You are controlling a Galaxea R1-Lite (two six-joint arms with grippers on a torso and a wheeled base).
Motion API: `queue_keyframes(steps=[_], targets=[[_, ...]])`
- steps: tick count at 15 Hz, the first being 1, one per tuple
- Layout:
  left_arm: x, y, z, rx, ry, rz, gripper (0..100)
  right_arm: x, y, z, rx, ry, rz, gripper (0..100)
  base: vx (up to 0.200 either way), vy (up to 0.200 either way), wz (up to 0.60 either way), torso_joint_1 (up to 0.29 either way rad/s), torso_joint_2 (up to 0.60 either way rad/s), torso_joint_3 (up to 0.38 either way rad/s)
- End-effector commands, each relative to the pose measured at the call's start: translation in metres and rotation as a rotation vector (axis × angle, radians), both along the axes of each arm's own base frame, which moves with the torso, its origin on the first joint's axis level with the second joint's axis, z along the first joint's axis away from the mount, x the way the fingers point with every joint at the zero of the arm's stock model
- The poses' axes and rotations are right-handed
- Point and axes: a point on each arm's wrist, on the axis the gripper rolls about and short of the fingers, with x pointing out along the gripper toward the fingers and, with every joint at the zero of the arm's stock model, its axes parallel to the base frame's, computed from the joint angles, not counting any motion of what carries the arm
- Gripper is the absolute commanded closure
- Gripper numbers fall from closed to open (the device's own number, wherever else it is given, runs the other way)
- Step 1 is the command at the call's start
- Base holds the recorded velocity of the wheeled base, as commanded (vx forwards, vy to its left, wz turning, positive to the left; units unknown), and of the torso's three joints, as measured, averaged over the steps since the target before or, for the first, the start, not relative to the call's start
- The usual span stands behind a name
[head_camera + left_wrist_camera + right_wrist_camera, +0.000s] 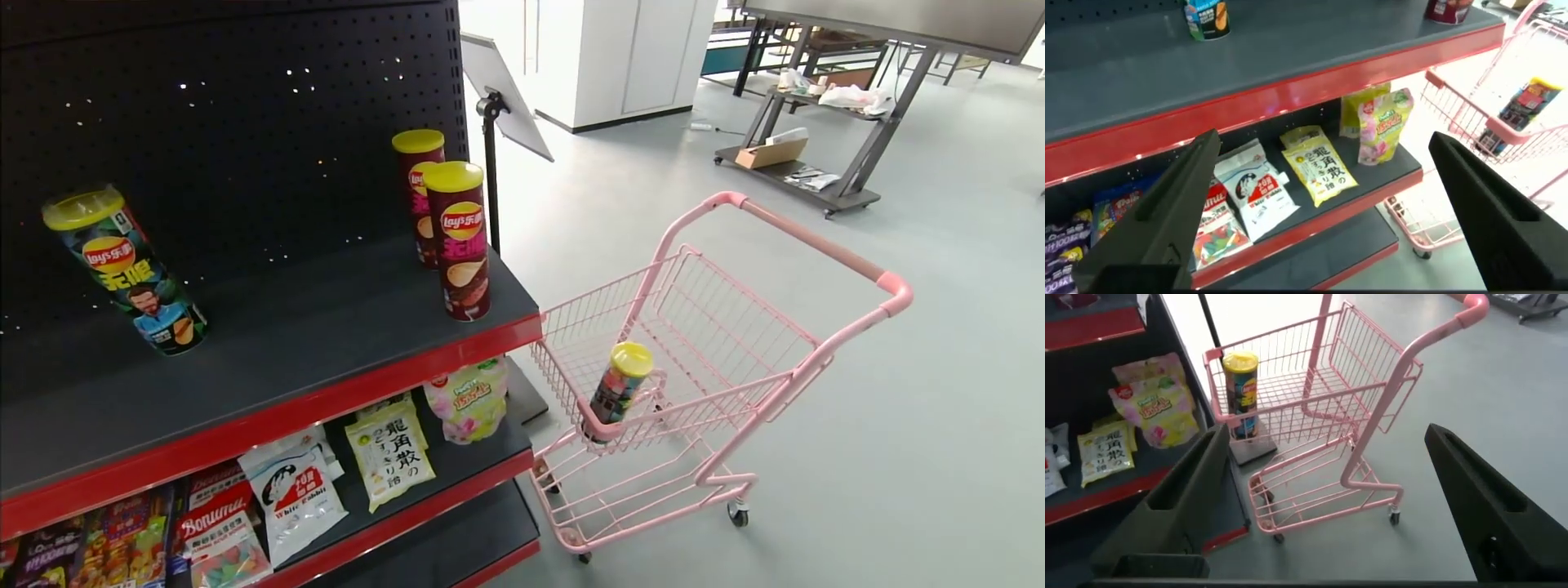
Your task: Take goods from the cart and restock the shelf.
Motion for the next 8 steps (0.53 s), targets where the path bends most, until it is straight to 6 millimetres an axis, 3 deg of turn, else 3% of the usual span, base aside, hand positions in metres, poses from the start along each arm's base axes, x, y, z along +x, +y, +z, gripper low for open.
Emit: queue_keyframes(steps=[1,8], targets=[[0.0,0.0,0.0,0.0,0.0,0.0,0,0.0,0.0,0.0,0.0,0.0,-0.001,0,0.0,0.0,0.0,-0.129,0.34,0.198],[0.0,0.0,0.0,-0.002,0.0,-0.002,0,0.0,-0.0001,0.0,0.002,0.0,-0.004,0,0.0,0.0,0.0,-0.137,0.35,0.203]])
